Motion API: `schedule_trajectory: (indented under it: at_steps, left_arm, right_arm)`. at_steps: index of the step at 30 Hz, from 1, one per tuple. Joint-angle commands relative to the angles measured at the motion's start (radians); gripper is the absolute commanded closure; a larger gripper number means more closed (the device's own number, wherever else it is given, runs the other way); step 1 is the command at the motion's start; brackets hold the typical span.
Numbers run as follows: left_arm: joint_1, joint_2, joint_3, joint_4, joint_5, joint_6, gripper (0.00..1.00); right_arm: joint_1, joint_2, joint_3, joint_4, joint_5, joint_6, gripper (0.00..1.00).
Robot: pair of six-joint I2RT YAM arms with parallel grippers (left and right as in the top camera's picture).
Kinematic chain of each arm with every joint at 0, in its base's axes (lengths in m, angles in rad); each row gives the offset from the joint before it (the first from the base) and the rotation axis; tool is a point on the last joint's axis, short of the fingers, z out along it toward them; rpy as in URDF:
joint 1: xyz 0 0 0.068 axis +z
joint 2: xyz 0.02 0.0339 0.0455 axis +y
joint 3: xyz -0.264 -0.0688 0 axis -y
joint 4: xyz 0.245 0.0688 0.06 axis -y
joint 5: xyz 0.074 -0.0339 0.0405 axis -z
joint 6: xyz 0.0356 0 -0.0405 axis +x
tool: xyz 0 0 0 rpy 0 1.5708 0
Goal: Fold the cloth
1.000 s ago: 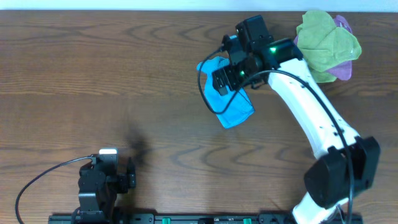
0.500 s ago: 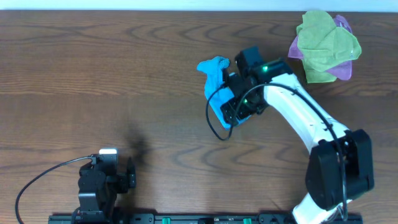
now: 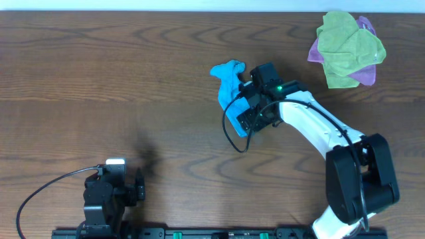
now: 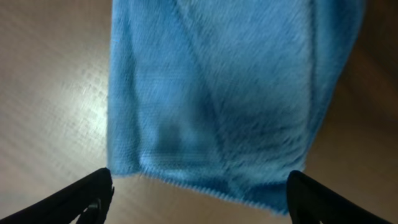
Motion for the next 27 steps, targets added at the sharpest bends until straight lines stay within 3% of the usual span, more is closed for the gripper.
schedule_trajectory:
  at_steps: [1,12,16,20,22,24,27]
  left_arm:
    - [0.006,-0.006,-0.039,-0.034,-0.022,0.025,0.05]
    - [0.006,-0.006,-0.039,-0.034,-0.022,0.025,0.05]
    - [0.006,-0.006,-0.039,-0.035,-0.022,0.025,0.05]
    - [0.006,-0.006,-0.039,-0.034,-0.022,0.025,0.05]
    - [0.006,-0.006,-0.039,-0.034,-0.022,0.025,0.05]
    - [0.006,-0.006,-0.039,-0.035,-0.022,0.024,0.05]
    - [0.006,-0.006,-0.039,-0.034,-0.022,0.024,0.05]
  right_arm:
    - [0.004,0.009,-0.008,0.034,0.026,-0.012,0.13]
    - [0.004,0.126,-0.009,0.062,0.033,-0.011,0.23]
    - [0.004,0.131,-0.009,0.068,0.034,-0.003,0.48]
    - [0.004,0.131,-0.009,0.069,0.041,0.0,0.64]
    - [0.004,0.13,-0.009,0.066,0.043,0.001,0.62]
    - [0.004,0.13,-0.004,0.052,0.043,0.002,0.46]
    - [0.004,0.128,0.01,0.025,0.044,0.016,0.3]
